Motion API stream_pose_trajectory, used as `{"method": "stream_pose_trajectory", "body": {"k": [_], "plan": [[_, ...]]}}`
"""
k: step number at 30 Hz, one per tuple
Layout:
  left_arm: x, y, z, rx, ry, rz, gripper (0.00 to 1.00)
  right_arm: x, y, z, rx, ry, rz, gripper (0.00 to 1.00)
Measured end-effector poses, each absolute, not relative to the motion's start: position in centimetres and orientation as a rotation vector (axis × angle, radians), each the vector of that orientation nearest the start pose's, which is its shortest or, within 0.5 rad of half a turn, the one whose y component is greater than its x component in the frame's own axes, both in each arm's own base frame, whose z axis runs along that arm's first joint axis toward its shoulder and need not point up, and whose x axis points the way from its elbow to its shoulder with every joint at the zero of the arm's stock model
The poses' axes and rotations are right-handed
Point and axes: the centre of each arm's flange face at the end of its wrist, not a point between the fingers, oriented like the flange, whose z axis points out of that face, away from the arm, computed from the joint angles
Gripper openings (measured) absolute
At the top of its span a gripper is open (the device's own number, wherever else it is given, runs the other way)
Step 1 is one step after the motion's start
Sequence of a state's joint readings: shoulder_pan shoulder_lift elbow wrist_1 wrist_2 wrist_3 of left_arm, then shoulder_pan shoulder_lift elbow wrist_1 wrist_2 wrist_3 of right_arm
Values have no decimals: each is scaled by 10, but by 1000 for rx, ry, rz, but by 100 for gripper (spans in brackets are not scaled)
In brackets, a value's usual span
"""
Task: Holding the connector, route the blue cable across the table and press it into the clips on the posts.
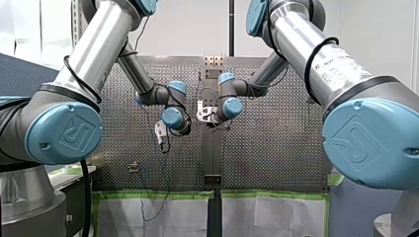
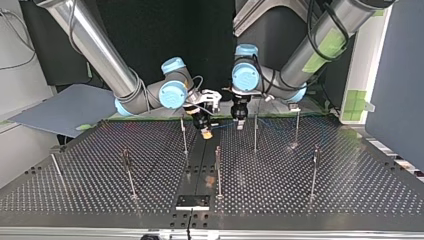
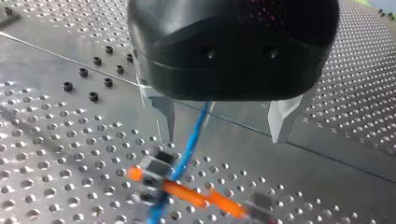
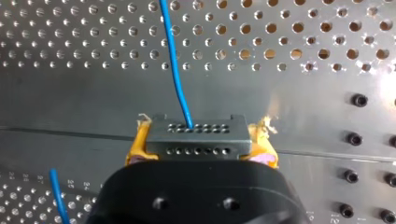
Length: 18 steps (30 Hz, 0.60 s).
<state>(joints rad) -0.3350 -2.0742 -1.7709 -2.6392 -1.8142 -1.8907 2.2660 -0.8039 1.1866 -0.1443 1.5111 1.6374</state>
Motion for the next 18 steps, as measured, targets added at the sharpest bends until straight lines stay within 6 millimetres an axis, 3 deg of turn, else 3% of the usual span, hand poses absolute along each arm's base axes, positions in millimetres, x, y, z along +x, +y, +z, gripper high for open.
{"method": "stream_pose_trajectory", "body": {"k": [7,13,14,15,16,17,18], "plan": [[512,-296,141,-151,1811,-246,100,575,-474,202,-2607,1255,-2125,0],[515,-299,140,-134,1824,-226,96,575,-474,202,-2607,1256,-2125,0],[515,-300,140,-132,1823,-225,71,575,-474,202,-2607,1256,-2125,0],[516,-300,141,-130,1822,-224,56,575,-474,202,-2607,1255,-2126,0],[516,-301,141,-130,1821,-223,56,575,-474,202,-2607,1255,-2126,0],[516,-301,141,-130,1820,-224,33,575,-474,203,-2606,1255,-2126,0],[516,-301,142,-131,1819,-224,18,575,-474,203,-2606,1254,-2126,0]]}}
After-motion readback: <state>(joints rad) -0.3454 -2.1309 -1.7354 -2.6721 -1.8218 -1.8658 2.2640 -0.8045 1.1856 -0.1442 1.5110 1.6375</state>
